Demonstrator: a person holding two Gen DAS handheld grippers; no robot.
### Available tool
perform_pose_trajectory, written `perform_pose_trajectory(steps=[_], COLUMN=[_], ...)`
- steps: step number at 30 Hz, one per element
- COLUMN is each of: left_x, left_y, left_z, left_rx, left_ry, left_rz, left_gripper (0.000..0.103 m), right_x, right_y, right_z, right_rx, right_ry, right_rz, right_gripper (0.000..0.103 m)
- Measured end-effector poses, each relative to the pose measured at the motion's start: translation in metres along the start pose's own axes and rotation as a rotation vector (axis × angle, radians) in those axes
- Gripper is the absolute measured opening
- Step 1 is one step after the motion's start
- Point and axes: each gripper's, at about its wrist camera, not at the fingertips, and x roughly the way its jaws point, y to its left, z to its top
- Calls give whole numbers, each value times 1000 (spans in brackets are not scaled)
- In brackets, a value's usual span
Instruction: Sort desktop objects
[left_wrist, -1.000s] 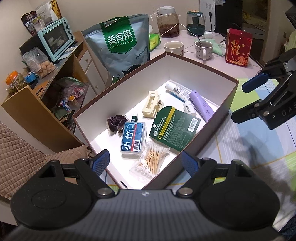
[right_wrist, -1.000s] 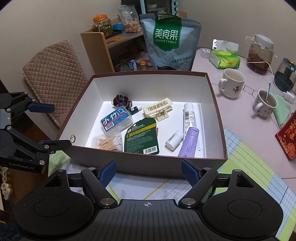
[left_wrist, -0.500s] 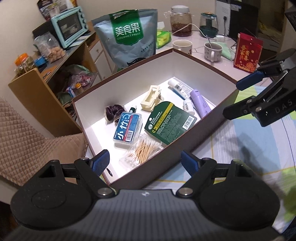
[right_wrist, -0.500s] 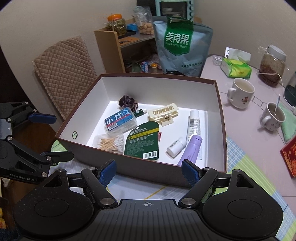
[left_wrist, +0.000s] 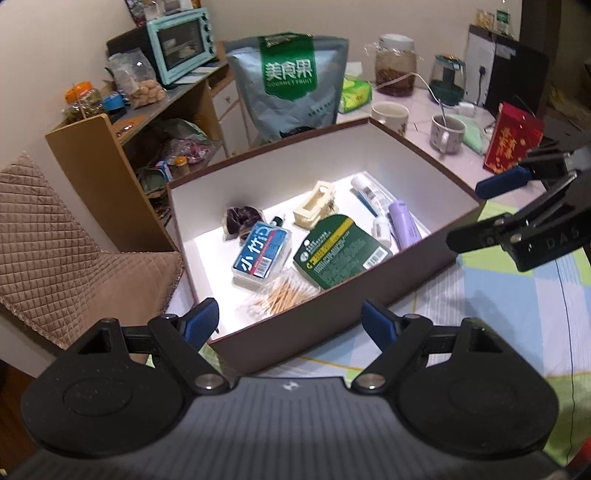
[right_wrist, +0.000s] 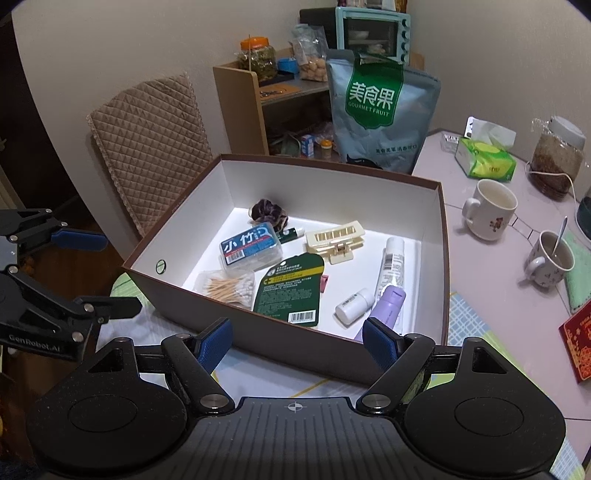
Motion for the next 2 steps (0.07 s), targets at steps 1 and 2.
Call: perform_pose_trajectory(steps=[1, 2], left_x=[-3, -5], left_y=[-1, -1], left_z=[0, 1], left_rx=[-1, 0], left_ry=[-10, -18], left_rz=[7, 16], left_gripper=[82, 82], right_x=[-1, -2], right_y=[0, 0], right_z=[0, -1], right_rx=[-2, -3], right_ry=[-3, -5], right_rz=[3, 5], right_gripper=[80, 80])
